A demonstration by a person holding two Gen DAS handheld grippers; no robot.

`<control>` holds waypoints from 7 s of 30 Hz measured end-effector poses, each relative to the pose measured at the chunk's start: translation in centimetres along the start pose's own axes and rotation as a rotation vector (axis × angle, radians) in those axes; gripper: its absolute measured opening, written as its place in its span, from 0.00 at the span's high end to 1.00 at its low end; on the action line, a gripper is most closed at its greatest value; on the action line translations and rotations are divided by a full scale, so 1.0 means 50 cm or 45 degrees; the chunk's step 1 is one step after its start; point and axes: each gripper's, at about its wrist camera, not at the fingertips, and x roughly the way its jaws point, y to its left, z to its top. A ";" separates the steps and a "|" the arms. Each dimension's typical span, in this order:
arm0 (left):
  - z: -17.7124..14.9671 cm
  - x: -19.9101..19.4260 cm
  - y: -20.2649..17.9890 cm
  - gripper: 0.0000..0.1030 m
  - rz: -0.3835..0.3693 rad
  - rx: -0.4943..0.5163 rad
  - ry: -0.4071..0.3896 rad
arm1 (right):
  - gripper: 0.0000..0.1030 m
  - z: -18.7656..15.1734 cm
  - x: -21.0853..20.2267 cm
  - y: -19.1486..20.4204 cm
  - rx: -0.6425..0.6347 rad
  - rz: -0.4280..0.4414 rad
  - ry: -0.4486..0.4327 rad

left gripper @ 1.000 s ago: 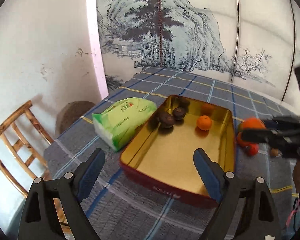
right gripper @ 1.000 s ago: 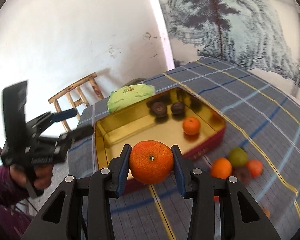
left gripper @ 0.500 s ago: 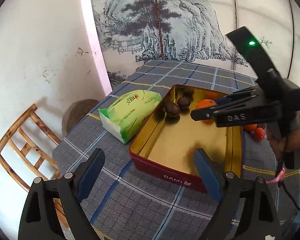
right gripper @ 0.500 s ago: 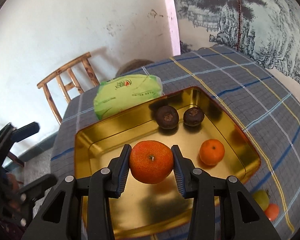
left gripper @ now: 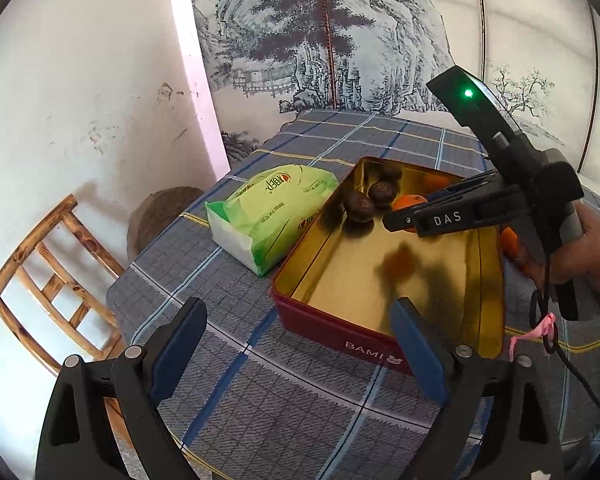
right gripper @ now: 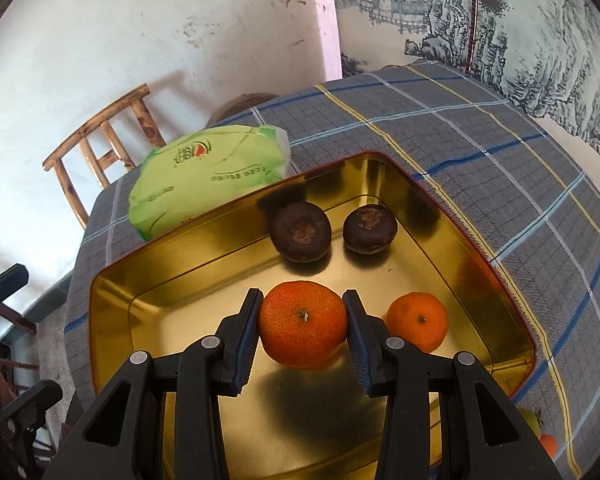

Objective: Organize fruits
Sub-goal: 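Carry the large orange over the tin with the right gripper, then lower the large orange into the tin and open the right gripper, then move the left gripper back toward the remaining fruits on the cloth, then grasp the red tomato with the left gripper while the right gripper grasps two small brown fruits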

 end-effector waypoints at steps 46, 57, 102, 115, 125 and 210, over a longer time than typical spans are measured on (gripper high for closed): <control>-0.016 0.018 -0.025 0.04 0.049 0.089 0.034 | 0.42 0.005 -0.032 0.015 0.118 0.076 -0.123; -0.012 -0.003 -0.042 0.03 0.055 0.130 0.008 | 0.31 -0.171 -0.227 0.037 0.141 0.012 -0.458; 0.103 0.140 -0.448 0.04 -0.549 0.342 0.262 | 0.17 -0.833 -0.641 -0.478 0.951 -0.545 -0.724; 0.084 0.175 -0.487 0.35 -0.514 0.400 0.276 | 0.09 -0.808 -0.620 -0.470 0.913 -0.555 -0.642; 0.056 0.155 -0.525 0.56 -0.329 0.580 0.185 | 0.06 -0.806 -0.613 -0.474 0.924 -0.553 -0.623; 0.086 0.004 -0.142 0.73 -0.463 0.064 0.128 | 0.54 -0.382 -0.266 -0.212 0.387 -0.106 -0.318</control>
